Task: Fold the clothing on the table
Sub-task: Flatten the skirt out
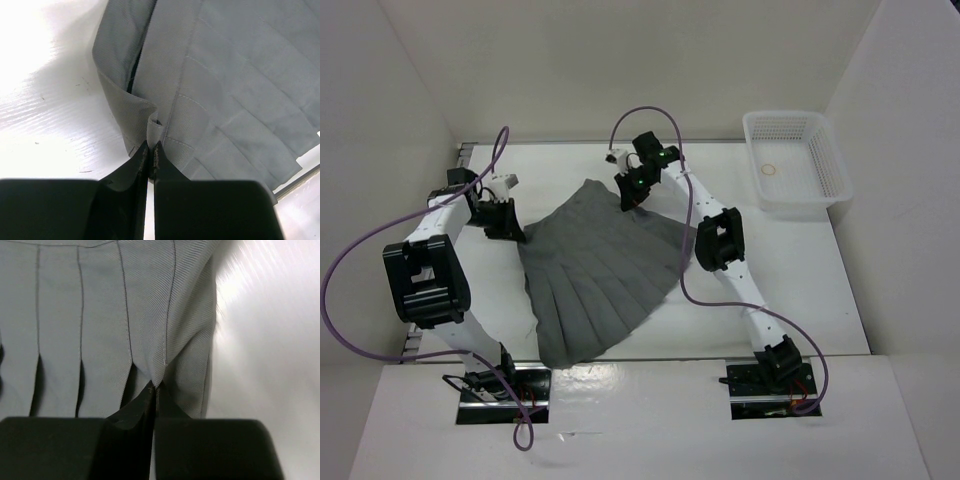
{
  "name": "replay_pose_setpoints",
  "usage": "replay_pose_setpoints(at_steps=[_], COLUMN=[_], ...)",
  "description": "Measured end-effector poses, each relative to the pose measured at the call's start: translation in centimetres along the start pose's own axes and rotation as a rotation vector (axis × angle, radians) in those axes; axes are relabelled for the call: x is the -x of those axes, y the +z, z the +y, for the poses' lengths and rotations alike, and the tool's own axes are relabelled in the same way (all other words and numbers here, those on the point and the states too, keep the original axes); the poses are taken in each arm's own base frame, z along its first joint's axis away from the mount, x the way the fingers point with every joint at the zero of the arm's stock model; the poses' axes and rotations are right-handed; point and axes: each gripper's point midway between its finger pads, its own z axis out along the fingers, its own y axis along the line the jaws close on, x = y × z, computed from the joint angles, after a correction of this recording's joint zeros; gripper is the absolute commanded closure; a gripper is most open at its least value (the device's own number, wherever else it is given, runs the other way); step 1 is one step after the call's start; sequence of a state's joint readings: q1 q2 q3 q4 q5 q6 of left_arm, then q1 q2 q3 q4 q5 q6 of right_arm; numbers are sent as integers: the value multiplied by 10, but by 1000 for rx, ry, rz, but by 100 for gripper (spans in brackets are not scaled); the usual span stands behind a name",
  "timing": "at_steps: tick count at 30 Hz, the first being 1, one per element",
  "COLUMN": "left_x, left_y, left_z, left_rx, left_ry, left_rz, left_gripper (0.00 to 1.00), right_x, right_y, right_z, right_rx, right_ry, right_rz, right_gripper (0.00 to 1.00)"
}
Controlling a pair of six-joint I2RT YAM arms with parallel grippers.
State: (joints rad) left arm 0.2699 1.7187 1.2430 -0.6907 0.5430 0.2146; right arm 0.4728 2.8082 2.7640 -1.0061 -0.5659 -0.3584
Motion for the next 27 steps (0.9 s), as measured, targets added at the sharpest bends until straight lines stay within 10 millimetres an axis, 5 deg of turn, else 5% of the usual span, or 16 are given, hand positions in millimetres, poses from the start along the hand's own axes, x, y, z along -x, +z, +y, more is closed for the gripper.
replay_pose_setpoints(at_steps=[9, 13, 17, 19, 20, 22, 23, 27], left_x=[13, 34, 54, 61, 64, 65, 64, 57], left_y=[4, 14, 29, 38, 45, 56, 62, 76], left_z=[6, 7, -2, -10, -14, -23, -27, -45], left_rx=[7, 3, -21, -41, -51, -68, -76, -99], left_ry=[9, 42, 91, 115, 129, 152, 160, 193], left_rz=[-10, -22, -23, -18, -13, 3, 15, 52], left_gripper=[94, 94, 94, 94, 94, 94, 94, 94], right_x=[-21, -34, -50, -50, -48, -45, -42, -28], right_y=[-16, -48, -104, -133, -146, -169, -179, -201], right_z=[-8, -7, 13, 26, 31, 38, 41, 39], right_rx=[-74, -147, -271, -335, -366, -423, -448, -523], right_ry=[79, 137, 154, 137, 126, 108, 99, 69], right_rz=[93, 143, 152, 127, 106, 71, 52, -4], right_gripper=[100, 100, 100, 89, 52, 27, 6, 1])
